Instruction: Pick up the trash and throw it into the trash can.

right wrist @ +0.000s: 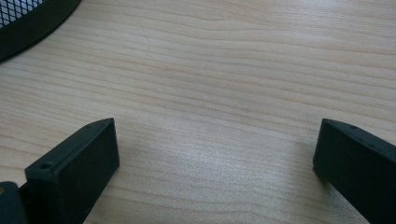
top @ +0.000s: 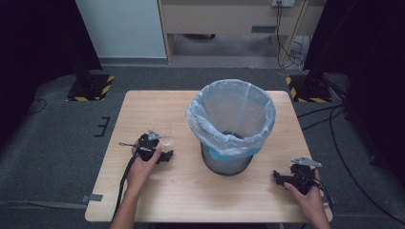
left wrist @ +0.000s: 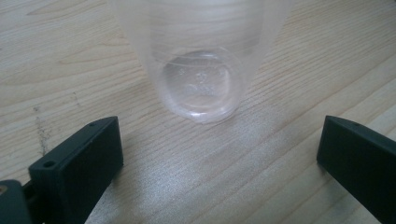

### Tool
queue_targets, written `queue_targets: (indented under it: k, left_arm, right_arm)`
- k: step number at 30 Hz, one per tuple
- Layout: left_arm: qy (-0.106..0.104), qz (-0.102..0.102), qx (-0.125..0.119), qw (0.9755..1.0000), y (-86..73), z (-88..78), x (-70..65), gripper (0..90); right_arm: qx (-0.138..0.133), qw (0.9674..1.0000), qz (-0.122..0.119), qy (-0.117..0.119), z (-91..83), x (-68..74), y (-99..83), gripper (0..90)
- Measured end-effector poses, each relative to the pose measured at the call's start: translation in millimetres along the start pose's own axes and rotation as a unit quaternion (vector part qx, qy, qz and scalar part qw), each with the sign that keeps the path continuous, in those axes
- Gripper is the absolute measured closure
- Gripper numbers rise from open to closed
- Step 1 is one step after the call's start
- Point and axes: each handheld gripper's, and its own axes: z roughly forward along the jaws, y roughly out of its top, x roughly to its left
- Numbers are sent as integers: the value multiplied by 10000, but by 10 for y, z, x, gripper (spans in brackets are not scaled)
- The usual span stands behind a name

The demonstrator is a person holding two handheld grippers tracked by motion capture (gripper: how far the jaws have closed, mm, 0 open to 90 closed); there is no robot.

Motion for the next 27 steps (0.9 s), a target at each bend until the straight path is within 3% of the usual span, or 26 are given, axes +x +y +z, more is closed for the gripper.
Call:
queue_targets:
  k: [11,17,18,27]
  left_arm:
    - [-116,112,-4,9999,1,-2,32,2]
    - [-81,68,-194,9998,-4,-82,38,28]
    - [-161,4,-335,9993,4,-115,37,27]
    - [-217,-39,-762,9968,48,-187,58,40]
  right_arm:
    - [1,10000,3,-6,-3,4,-3,4]
    - [1,10000,4,-5,-3,3,-2,4]
    - [1,10000,3,-5,-3,3,-2,4]
    - [-1,10000,-22,16,-3,-1,-3,4]
